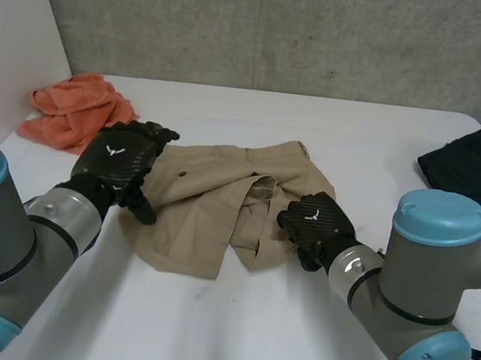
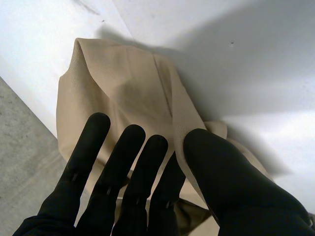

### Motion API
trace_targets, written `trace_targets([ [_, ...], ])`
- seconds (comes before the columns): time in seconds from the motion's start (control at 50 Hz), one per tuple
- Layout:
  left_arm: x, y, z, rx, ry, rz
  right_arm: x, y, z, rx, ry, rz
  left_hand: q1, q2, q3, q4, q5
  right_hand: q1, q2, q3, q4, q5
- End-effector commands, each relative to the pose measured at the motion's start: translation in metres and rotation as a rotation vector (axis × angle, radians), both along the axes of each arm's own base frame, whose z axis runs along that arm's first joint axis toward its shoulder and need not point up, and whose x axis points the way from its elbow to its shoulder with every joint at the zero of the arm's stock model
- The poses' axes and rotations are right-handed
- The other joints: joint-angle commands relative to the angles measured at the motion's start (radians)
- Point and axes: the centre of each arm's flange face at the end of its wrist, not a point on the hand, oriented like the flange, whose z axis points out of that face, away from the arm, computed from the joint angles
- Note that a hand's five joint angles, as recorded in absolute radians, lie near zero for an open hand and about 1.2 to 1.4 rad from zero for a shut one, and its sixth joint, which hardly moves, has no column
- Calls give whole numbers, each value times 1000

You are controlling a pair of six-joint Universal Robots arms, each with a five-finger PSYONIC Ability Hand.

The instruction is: Fold the laundry.

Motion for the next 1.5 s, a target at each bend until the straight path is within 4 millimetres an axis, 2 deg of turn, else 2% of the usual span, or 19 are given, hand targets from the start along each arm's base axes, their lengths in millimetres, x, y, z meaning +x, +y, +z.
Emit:
trace_targets([
  [0.02, 3, -6, 8, -6, 24, 33, 6, 2, 1, -12, -26, -19, -18, -27, -32, -25, -45, 264, 217, 208, 201, 235],
  [0.1, 7, -10, 19, -27, 43, 52, 19, 13, 5, -17, -41, 24, -18, -27, -32, -25, -45, 264, 217, 208, 201, 235],
  [0.24, 33, -23, 58, -110, 101, 150, 71, 71, 26, -35, -138, 204, -18, -27, -32, -25, -45, 264, 217, 208, 201, 235],
  [0.3, 48, -27, 78, -151, 129, 196, 105, 107, 30, 4, -229, 305, -18, -27, -32, -25, -45, 264, 217, 208, 201, 235],
  [0.38, 65, -32, 95, -196, 159, 240, 132, 127, 22, 68, -289, 362, -18, -27, -32, -25, -45, 264, 217, 208, 201, 235],
  [0.44, 74, -34, 102, -211, 175, 247, 141, 128, 18, 90, -301, 360, -18, -27, -32, -25, -45, 264, 217, 208, 201, 235],
  [0.52, 74, -34, 102, -203, 179, 227, 133, 115, 29, 112, -262, 264, -18, -27, -32, -25, -45, -609, -655, -665, -672, -637],
  [0.58, 73, -34, 101, -196, 176, 222, 119, 100, 47, 103, -258, 177, -18, -27, -32, -25, -45, -790, -837, -846, -853, -819],
  [0.6, 72, -32, 99, -187, 173, 219, 108, 88, 61, 95, -268, 122, -18, -27, -32, -25, -45, -884, -930, -940, -946, -912],
  [0.68, 67, -30, 94, -165, 166, 213, 77, 61, 95, 103, -311, 26, -18, -27, -32, -25, -45, -958, -1004, -1014, -1021, -986],
  [0.76, 61, -25, 93, -157, 161, 205, 49, 41, 115, 128, -319, -32, -18, -27, -32, -25, -45, -958, -1004, -1014, -1021, -986],
  [0.88, 44, -8, 90, -128, 124, 141, 15, 17, 125, 189, -243, -74, -18, -27, -32, -25, -45, -908, -955, -964, -971, -937],
  [0.96, 17, 21, 77, -84, 25, 15, 3, -4, 109, 191, -122, -49, -18, -27, -32, -25, -45, -835, -881, -891, -898, -863],
  [1.06, -23, 70, 34, 3, -201, -191, 0, -34, 68, 88, 71, 32, 67, 58, 54, 61, 41, -709, -755, -765, -771, -737],
  [1.1, -30, 77, 20, 17, -260, -221, 3, -44, 54, 44, 102, 63, 117, 108, 104, 111, 91, -665, -711, -721, -727, -693],
  [1.22, -59, 75, -27, -19, -433, -216, 17, -63, 7, -54, 96, 168, 123, 114, 110, 117, 97, -606, -652, -662, -669, -634],
  [1.3, -73, 65, -49, -77, -535, -171, 29, -65, -11, -83, 61, 219, 126, 117, 113, 120, 100, -591, -637, -647, -654, -619],
  [1.42, -79, 57, -66, -127, -639, -132, 39, -70, -28, -135, 53, 235, 164, 155, 151, 158, 138, -547, -593, -603, -610, -575],
  [1.5, -81, 59, -68, -139, -640, -134, 40, -75, -34, -166, 70, 231, 316, 307, 303, 310, 290, -471, -517, -527, -534, -499],
])
